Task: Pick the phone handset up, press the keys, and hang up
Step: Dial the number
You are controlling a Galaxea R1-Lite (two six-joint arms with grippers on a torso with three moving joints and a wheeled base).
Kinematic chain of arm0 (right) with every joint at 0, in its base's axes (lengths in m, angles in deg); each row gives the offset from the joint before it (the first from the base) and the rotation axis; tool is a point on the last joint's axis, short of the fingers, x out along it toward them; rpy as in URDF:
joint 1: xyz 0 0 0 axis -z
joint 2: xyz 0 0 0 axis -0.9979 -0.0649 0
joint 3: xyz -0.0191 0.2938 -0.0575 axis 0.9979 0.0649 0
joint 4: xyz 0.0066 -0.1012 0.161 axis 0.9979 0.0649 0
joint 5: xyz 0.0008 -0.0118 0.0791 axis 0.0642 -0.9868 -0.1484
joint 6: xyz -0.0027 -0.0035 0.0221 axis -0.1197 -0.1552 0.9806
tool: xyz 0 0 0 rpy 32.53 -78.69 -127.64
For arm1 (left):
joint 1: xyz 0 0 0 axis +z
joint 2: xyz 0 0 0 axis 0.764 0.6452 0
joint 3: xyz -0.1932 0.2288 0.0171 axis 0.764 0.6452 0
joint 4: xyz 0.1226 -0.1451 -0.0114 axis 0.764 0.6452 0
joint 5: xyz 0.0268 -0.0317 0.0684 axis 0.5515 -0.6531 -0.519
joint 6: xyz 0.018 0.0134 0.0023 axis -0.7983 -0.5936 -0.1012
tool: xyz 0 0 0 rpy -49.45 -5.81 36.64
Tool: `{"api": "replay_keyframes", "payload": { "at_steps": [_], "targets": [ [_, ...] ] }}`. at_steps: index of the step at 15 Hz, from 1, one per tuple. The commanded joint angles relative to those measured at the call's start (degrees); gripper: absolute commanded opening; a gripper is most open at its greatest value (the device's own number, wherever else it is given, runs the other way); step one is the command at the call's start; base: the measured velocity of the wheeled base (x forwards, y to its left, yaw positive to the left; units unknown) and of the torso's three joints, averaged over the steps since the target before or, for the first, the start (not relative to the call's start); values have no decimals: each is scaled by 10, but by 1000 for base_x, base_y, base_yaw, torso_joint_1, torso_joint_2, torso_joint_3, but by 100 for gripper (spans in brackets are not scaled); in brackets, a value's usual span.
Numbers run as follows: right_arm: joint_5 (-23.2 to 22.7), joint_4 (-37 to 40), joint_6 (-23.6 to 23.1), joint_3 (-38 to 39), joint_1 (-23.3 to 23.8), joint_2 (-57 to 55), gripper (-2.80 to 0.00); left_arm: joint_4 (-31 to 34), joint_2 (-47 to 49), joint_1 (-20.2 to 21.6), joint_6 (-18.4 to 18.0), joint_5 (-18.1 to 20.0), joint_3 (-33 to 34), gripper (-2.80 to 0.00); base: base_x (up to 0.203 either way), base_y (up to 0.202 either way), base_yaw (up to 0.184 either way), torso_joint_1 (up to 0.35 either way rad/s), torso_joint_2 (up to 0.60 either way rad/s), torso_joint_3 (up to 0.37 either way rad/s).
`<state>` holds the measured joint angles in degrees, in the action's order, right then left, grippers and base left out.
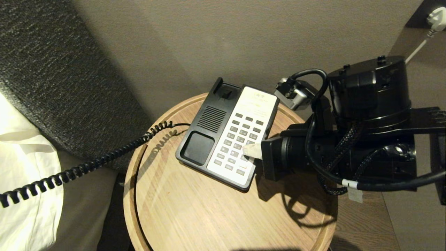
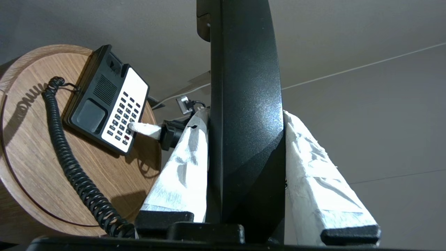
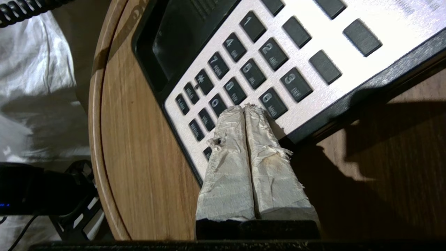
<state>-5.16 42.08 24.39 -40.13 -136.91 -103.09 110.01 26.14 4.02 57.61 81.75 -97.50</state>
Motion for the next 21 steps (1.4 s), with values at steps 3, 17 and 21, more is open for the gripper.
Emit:
{"api": "replay_keyframes", "payload": {
  "at_steps": [3, 17, 21],
  "targets": [
    [-1, 4, 3, 3, -13, 21, -280, 1, -7, 0, 5, -1, 10, -280, 0, 0, 0, 0, 0, 0],
    [6, -3, 2, 17, -19, 2, -280, 1, -12, 0, 2, 0, 15, -280, 0, 0, 0, 0, 0, 0],
    [12, -4, 1, 16, -18, -5, -280, 1, -12, 0, 1, 0, 15, -280, 0, 0, 0, 0, 0, 0]
  ]
}}
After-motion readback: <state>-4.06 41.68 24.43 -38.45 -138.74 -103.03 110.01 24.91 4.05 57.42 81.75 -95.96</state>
